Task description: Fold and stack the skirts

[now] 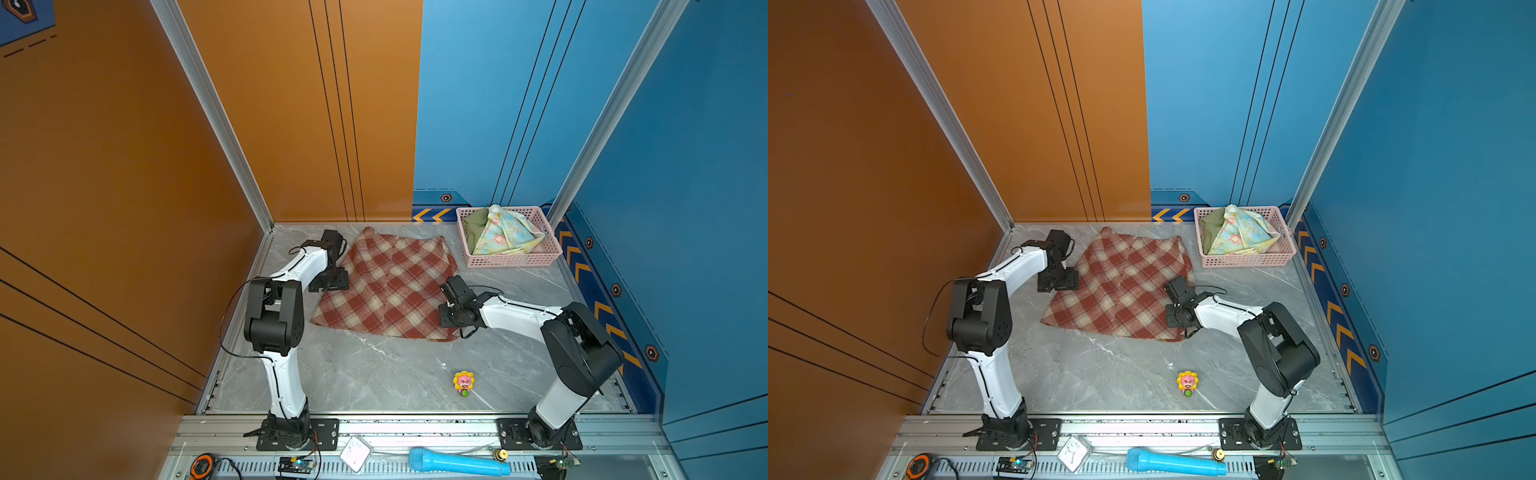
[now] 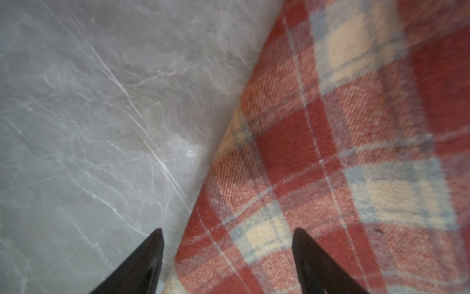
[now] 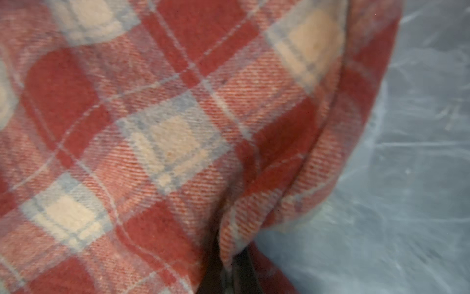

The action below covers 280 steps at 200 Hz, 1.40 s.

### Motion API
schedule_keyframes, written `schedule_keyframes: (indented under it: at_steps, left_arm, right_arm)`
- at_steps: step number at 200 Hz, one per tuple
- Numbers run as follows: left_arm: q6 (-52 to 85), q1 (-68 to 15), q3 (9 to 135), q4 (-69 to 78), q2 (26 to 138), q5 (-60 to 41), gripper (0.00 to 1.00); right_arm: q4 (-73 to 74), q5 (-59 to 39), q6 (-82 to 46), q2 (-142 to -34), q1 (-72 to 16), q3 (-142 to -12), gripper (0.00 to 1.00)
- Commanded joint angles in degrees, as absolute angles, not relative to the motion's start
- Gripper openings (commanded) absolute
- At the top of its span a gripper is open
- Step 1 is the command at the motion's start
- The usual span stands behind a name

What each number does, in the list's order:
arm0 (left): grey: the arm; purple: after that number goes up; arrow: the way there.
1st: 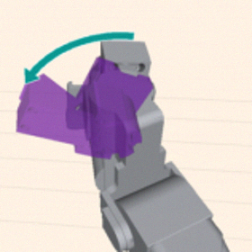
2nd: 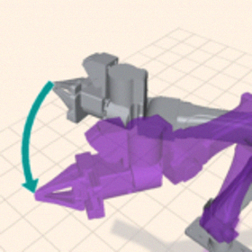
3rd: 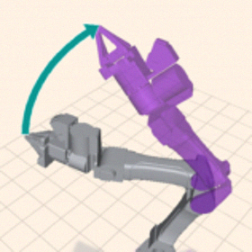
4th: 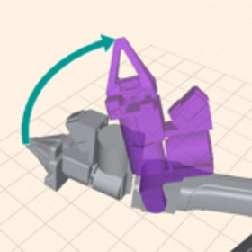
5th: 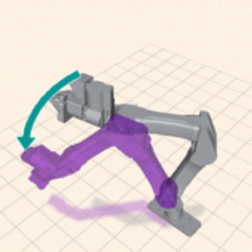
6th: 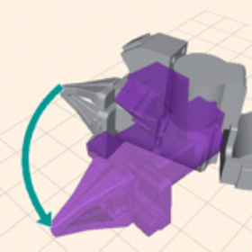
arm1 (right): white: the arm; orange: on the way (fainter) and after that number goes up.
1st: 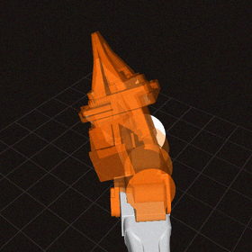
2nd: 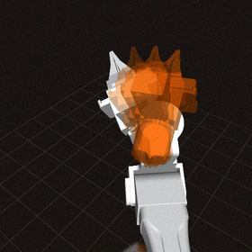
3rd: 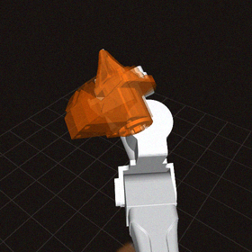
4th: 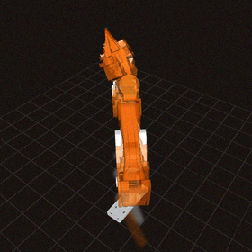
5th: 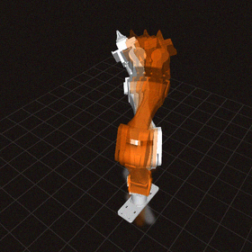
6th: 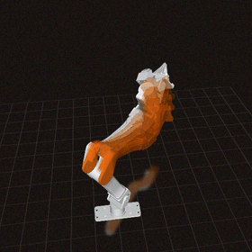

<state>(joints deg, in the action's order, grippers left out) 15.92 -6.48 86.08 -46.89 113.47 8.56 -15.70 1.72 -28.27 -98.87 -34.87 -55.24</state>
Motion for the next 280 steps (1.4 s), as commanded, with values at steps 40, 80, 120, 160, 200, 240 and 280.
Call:
schedule_keyframes:
  at_steps: [40,80,120,160,200,240,280]
  left_arm:
    - [16.3,0.0,84.1,-46.7,111.2,9.9,0.8]
    - [16.7,1.3,84.3,-46.2,108.0,11.3,0.8]
    - [17.5,-4.5,84.1,-46.2,104.7,11.4,0.8]
    - [19.1,-14.2,81.0,-46.6,101.5,12.1,0.8]
    - [20.8,-24.1,75.1,-46.4,97.5,12.1,0.79]
    - [23.2,-28.9,70.6,-44.9,95.7,11.2,0.79]
    - [24.1,-28.2,69.0,-44.4,95.5,11.8,0.79]
  right_arm:
    - [-12.6,-3.4,-29.0,-110.3,-47.7,-70.1,0.0]
    - [-7.3,-5.9,-31.7,-109.3,-49.5,-69.3,0.35]
    - [-7.5,-3.2,-30.0,-102.4,-41.0,-67.4,0.67]
    - [-9.0,2.4,-31.5,-104.1,-32.2,-72.5,0.63]
    - [-8.8,7.2,-34.1,-111.3,-29.4,-81.5,0.63]
    - [-8.6,10.6,-36.9,-119.4,-28.0,-90.2,0.62]
    - [-12.3,14.9,-38.7,-126.9,-27.9,-97.8,0.59]
